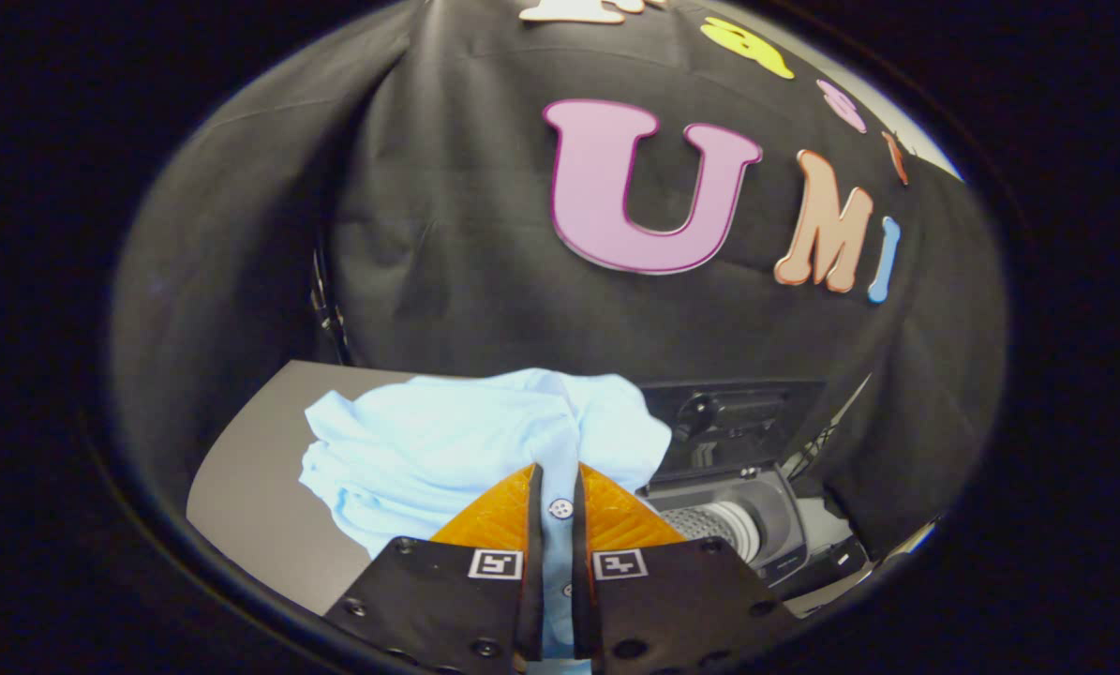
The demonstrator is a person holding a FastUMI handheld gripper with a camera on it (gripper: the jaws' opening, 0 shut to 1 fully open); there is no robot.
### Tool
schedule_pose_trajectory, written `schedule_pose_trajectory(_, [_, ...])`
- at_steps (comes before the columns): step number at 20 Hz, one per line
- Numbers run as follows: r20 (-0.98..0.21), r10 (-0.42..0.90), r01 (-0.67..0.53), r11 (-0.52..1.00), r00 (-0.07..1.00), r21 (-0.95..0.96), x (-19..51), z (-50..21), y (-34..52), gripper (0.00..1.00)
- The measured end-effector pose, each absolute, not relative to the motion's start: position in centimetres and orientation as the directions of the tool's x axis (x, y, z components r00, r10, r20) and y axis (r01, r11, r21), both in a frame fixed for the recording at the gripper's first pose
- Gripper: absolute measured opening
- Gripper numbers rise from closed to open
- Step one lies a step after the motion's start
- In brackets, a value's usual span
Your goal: Put the clothes into the washing machine and then close the washing machine lid.
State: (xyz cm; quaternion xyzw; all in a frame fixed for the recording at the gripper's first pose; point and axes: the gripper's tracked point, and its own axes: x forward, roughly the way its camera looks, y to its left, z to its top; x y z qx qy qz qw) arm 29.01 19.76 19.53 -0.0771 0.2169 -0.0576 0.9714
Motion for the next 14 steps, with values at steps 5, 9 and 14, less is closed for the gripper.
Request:
schedule_pose_trajectory(5, [-0.272,-0.187,0.157,0.979,0.944,-0.128,28.4,24.0,14.3,0.13])
schedule_pose_trajectory(9, [-0.158,-0.253,0.232,0.963,0.954,-0.139,27.8,27.2,8.7,0.13])
schedule_pose_trajectory(14, [-0.086,-0.28,0.264,0.951,0.956,-0.163,28.8,27.7,3.4,0.13])
